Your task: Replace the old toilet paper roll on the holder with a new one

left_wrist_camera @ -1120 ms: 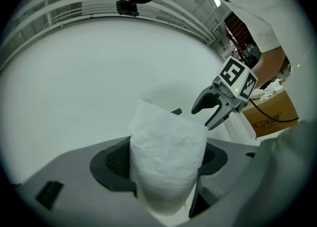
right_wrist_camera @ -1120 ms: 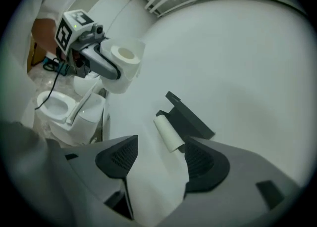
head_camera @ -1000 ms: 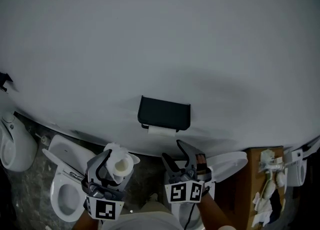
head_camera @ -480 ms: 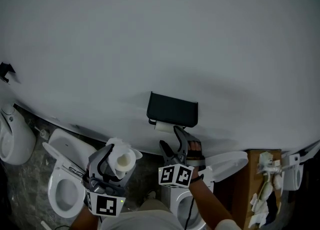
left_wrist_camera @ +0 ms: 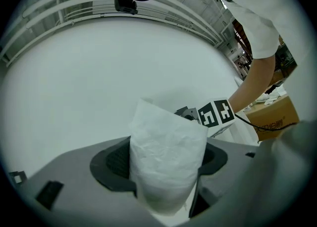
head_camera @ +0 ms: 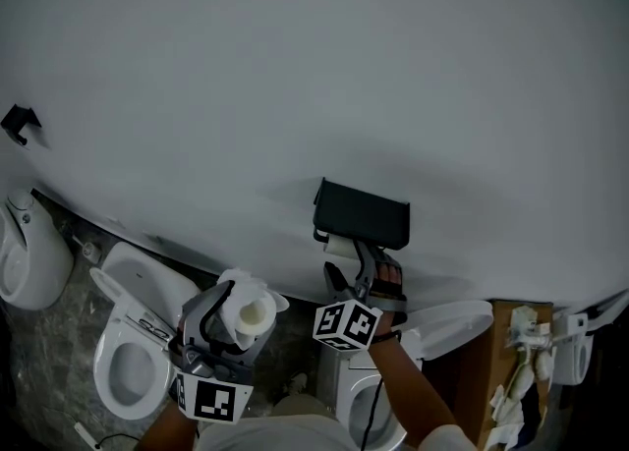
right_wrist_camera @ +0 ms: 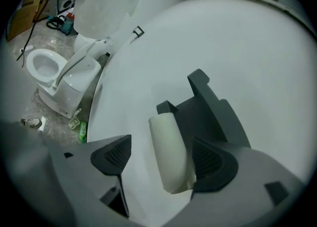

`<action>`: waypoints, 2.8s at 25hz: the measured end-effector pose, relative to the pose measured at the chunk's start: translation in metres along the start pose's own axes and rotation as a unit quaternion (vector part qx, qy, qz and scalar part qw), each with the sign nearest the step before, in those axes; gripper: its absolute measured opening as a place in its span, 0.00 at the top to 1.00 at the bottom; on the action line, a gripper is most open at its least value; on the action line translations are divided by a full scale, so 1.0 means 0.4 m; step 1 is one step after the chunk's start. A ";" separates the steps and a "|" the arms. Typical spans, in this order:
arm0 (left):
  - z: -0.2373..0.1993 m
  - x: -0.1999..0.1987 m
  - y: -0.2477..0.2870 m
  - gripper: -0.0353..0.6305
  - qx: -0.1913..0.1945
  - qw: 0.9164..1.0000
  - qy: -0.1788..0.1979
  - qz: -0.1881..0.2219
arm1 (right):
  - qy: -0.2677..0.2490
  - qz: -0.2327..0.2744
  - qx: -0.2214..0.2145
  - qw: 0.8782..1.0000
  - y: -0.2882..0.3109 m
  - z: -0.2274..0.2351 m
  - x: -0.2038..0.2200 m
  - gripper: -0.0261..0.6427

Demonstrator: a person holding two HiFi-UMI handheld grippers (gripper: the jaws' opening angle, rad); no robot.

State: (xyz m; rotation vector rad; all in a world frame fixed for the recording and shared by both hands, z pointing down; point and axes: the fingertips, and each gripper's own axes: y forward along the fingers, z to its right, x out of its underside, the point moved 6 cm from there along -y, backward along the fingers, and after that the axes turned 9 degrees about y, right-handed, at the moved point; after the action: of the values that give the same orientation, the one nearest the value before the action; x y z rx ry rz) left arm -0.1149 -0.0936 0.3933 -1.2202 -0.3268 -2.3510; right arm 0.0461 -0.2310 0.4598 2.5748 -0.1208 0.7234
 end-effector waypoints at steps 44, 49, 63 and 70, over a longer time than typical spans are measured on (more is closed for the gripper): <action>0.041 -0.081 0.081 0.45 0.021 0.999 0.047 0.019 | 0.013 0.003 0.048 0.999 -0.064 0.097 0.148 0.67; 0.053 -0.099 0.118 0.45 0.031 0.998 0.056 0.027 | 0.044 0.002 0.046 0.998 -0.081 0.110 0.178 0.68; 0.109 -0.144 0.211 0.45 0.076 0.991 0.101 0.049 | 0.129 -0.007 0.070 0.989 -0.140 0.153 0.263 0.68; 0.154 -0.160 0.257 0.45 0.103 0.983 0.138 0.060 | 0.187 0.002 0.098 0.977 -0.223 0.189 0.292 0.68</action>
State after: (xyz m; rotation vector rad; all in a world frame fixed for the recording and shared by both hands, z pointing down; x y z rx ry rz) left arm 0.0123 -0.1381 0.3760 -0.7837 -0.3805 -2.2795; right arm 0.2002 -0.1814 0.4263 2.5633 0.0701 1.2619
